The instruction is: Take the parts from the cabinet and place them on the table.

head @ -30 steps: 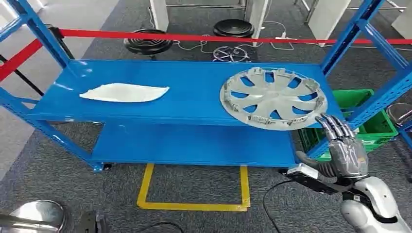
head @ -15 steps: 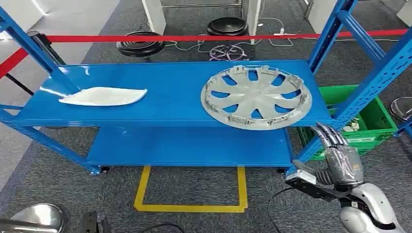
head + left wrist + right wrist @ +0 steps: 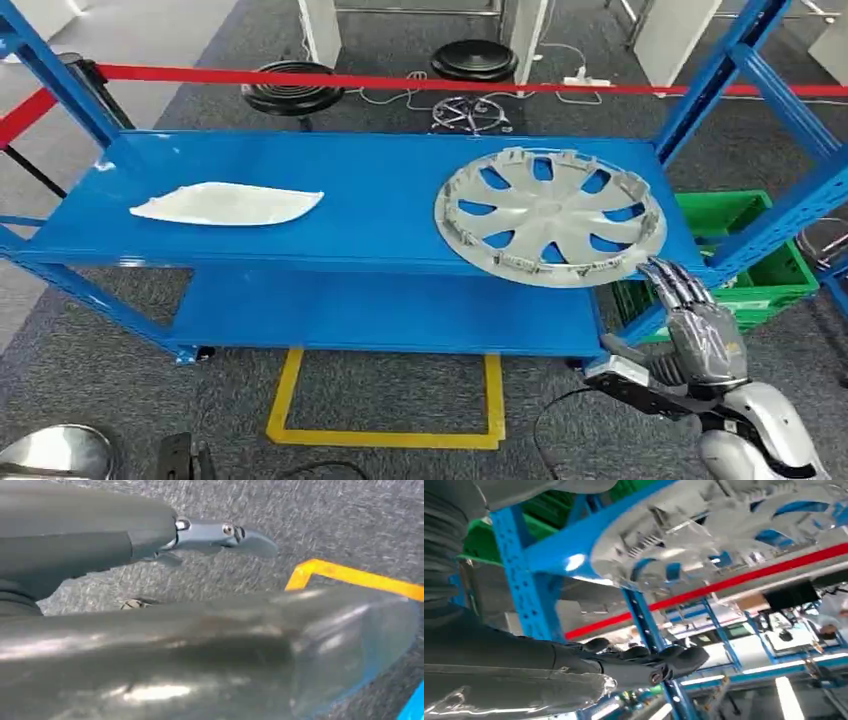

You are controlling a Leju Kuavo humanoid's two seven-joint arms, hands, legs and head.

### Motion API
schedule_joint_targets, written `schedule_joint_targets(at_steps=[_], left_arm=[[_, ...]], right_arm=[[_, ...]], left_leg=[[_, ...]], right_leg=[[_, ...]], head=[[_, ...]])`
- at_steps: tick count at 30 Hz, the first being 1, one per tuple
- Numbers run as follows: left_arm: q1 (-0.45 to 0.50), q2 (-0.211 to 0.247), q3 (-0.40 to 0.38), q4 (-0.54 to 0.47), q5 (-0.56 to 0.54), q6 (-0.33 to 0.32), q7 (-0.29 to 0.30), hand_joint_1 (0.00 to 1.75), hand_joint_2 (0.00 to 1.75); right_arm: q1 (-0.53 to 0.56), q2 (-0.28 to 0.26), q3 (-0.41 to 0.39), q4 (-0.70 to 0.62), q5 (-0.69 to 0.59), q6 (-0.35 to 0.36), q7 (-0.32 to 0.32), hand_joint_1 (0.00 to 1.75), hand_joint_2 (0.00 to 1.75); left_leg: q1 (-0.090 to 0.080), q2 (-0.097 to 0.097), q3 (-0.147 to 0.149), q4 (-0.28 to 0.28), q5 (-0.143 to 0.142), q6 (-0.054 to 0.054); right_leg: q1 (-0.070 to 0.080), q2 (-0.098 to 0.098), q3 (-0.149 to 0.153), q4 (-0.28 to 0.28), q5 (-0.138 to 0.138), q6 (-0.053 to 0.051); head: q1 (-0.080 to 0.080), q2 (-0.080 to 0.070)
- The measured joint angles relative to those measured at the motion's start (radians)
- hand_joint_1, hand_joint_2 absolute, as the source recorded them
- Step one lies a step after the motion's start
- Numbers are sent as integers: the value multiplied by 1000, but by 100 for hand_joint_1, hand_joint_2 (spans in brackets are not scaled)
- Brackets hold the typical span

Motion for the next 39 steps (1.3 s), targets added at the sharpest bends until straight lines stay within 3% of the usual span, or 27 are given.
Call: schedule_joint_targets(at_steps=[2, 3, 4, 6, 8, 9, 11, 12, 13, 14, 16, 17, 18, 19, 22, 23, 24, 25, 27, 28, 29, 32, 33, 34, 37, 38, 39], left_arm=[[3, -2, 0, 0, -1, 0, 0, 0, 0], [4, -3, 0, 0, -1, -1, 0, 0, 0], [6, -3, 0, 0, 0, -2, 0, 0, 0], [6, -3, 0, 0, 1, -3, 0, 0, 0], [3, -2, 0, 0, 4, -3, -1, 0, 0], [2, -2, 0, 0, 4, -3, -2, 0, 0], [5, -3, 0, 0, 5, -3, -2, 0, 0], [5, -2, 0, 0, 4, -3, -3, 0, 0], [3, -1, 0, 0, 4, -3, -5, 0, 0], [1, -2, 0, 0, 4, -3, -6, 0, 0], [1, -3, 0, 0, 4, -5, -6, 0, 0], [5, -3, 0, 0, 4, -5, -6, 0, 0], [8, -3, 0, 0, 4, -5, -6, 0, 0], [10, -3, 0, 0, 3, -2, -6, 0, 0], [10, -3, 0, 0, -5, 15, -6, 0, 0], [11, -3, 0, 0, -5, 18, -6, 0, 0], [8, -3, 0, 0, -5, 19, -6, 0, 0], [9, -4, 0, 0, -5, 20, -5, 0, 0], [9, -7, 0, 0, -5, 24, -5, 0, 0], [8, -5, 1, 0, -5, 24, -5, 0, 0], [5, -4, 2, 0, -5, 25, -5, 0, 0], [2, -4, 2, 0, -12, 29, -5, 0, 0], [4, -4, 2, 0, -14, 30, -4, 0, 0], [5, -4, 3, 0, -15, 34, -1, 0, 0], [3, -4, 4, 0, -24, 36, 5, 0, 0], [4, -4, 4, 1, -25, 37, 7, 0, 0], [2, -3, 4, 1, -25, 39, 8, 0, 0]], right_arm=[[8, 0, 0, 1, 0, 0, 0, 0, 175], [12, 0, 0, 1, 0, 0, 0, 0, 175], [14, 0, 0, 1, -1, 0, 0, 0, 175], [14, 0, 0, 0, -2, 0, 0, 0, 175], [15, 1, 1, 1, -2, -1, 0, 0, 175], [14, 1, 0, 1, -1, -1, 0, 0, 175], [21, 1, -1, 0, -2, -2, 1, 0, 175], [21, 1, -1, 0, -2, -2, 0, 0, 175], [20, 1, -1, -1, -2, -2, 0, 0, 175], [20, 1, -1, -1, -1, -2, 0, 0, 175], [23, 1, 2, -1, 1, -2, -1, 0, 175], [28, 1, 3, -1, 2, -2, -1, 0, 175], [33, 1, 4, -1, 3, -1, -2, 0, 175], [37, 1, 6, -1, 6, -1, -2, 0, 175], [37, 1, 11, -2, 12, 5, -1, 0, 175], [38, 1, 13, -2, 12, 8, 0, 0, 175], [38, 1, 16, -3, 11, 12, 0, 0, 175], [40, 1, 19, -3, 10, 16, 1, 0, 175], [40, 2, 24, -5, 9, 19, 0, 0, 175], [39, 2, 26, -5, 7, 21, 0, 0, 175], [36, 2, 29, -5, 7, 22, 0, 0, 175], [39, 2, 38, -4, 4, 26, 0, 0, 175], [39, 2, 42, -3, 2, 29, 0, 0, 175], [40, 2, 45, -2, 1, 33, 1, 0, 175], [40, 1, 52, -1, -5, 46, 3, 0, 175], [41, 0, 56, -1, -5, 57, 5, 0, 175], [41, -2, 61, 0, -7, 67, 8, 0, 175]], left_leg=[[-2, 0, 7, 1, -10, 1], [-3, 0, 15, 1, -16, 1], [-3, 0, 24, 1, -23, 0], [-2, -1, 58, 1, -44, -5], [-4, -1, 63, 3, -54, -15], [-4, 0, 54, 3, -57, -20], [-4, 0, 60, 3, -57, -27], [-5, 0, 60, 5, -63, -33], [-5, 1, 51, 30, -71, -41], [-3, 1, 19, 85, -93, -49], [7, 1, -86, 250, -157, -61], [11, 1, -132, 312, -174, -64], [13, 1, -155, 327, -159, -66], [14, 1, -155, 300, -120, -66], [14, 1, -81, 69, 66, -58], [10, 2, -73, 48, 43, -53], [8, 3, -63, 21, 13, -46], [8, 2, -65, 26, 37, -39], [11, 0, -51, 18, 29, -24], [14, 0, -39, 13, 28, -19], [14, 0, -31, 12, 23, -12], [10, 0, -18, 13, 8, -2], [9, 0, -11, 13, 2, -2], [8, -2, -1, 13, -5, -2], [7, -5, 37, 13, -31, -8], [5, -6, 45, 15, -38, -13], [2, -8, 39, 19, -42, -20]], right_leg=[[1, -1, -83, 122, -37, 5], [1, -1, -97, 123, -19, 9], [1, -1, -89, 89, 15, 9], [0, -3, -13, -104, 149, 5], [7, -4, 5, -153, 120, -2], [10, -1, 15, -150, 121, -20], [11, 0, 13, -155, 124, -36], [1, 1, 25, -161, 124, -40], [-1, 1, 34, -165, 120, -45], [-2, -1, 39, -168, 117, -50], [-3, -2, 46, -168, 106, -54], [-3, -1, 52, -168, 100, -54], [-4, 0, 61, -168, 93, -52], [-5, 1, 73, -168, 85, -50], [-9, 3, 116, -170, 56, -38], [-5, 5, 128, -167, 47, -30], [-4, 4, 116, -169, 42, -21], [-3, 4, 114, -177, 38, -14], [-3, 3, 144, -181, 34, 1], [-4, -2, 132, -166, 25, 4], [-3, -3, 104, -110, 16, 6], [-2, -2, -50, 127, -73, 9], [-2, -2, -79, 152, -75, 9], [-2, -2, -87, 132, -46, 8], [-1, -3, -14, -105, 140, -1], [2, -3, -6, -139, 147, -6], [4, -7, -5, -150, 103, -14]], head=[[1, 0], [2, 0], [1, 0], [2, 0], [0, 0], [1, 0], [0, 0], [-3, 0], [-1, 0], [-7, 0], [-6, 0], [-5, 0], [-5, 0], [-5, 0], [-6, 0], [-4, 0], [-12, 0], [-8, 0], [-7, 0], [-6, 0], [-3, 0], [1, 0], [1, 0], [0, 0], [1, 0], [0, 0], [3, 0]])
